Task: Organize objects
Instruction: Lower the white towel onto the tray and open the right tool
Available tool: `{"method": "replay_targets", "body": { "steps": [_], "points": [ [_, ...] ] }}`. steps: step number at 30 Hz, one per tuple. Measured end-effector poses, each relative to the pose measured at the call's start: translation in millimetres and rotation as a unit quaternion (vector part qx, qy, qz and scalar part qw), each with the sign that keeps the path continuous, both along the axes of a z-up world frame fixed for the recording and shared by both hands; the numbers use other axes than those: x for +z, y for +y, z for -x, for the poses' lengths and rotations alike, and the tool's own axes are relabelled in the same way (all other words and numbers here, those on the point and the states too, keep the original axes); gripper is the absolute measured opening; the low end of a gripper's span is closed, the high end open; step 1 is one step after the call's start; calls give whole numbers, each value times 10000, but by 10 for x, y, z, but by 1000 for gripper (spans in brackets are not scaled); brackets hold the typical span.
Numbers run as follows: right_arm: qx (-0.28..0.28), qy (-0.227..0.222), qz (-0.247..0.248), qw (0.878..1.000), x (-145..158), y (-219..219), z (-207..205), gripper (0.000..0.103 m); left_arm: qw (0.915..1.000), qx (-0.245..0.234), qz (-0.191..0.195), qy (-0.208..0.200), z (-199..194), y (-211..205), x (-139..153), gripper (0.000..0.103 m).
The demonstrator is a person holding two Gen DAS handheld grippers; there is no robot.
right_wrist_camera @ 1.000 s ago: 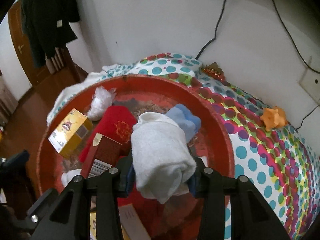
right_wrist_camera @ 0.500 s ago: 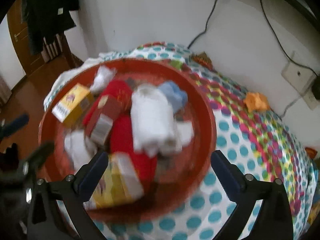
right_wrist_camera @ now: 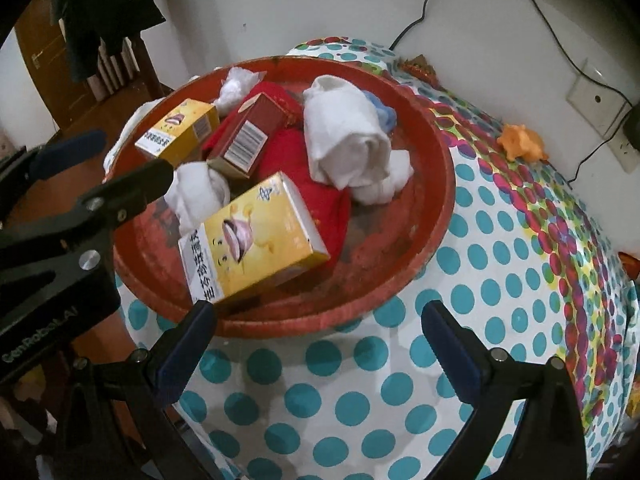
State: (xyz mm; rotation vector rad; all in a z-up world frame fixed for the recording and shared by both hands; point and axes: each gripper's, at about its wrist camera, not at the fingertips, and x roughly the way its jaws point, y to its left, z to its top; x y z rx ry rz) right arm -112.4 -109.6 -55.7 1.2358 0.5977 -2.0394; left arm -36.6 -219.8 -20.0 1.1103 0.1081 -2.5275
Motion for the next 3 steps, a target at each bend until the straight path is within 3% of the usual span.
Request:
{"method": "replay_targets", "body": {
  "steps": [3],
  "points": [
    [-11,-17,-2,10000,-16,29,-19,102,9999,56,-53,-70,3,0,-11,72]
  ]
}}
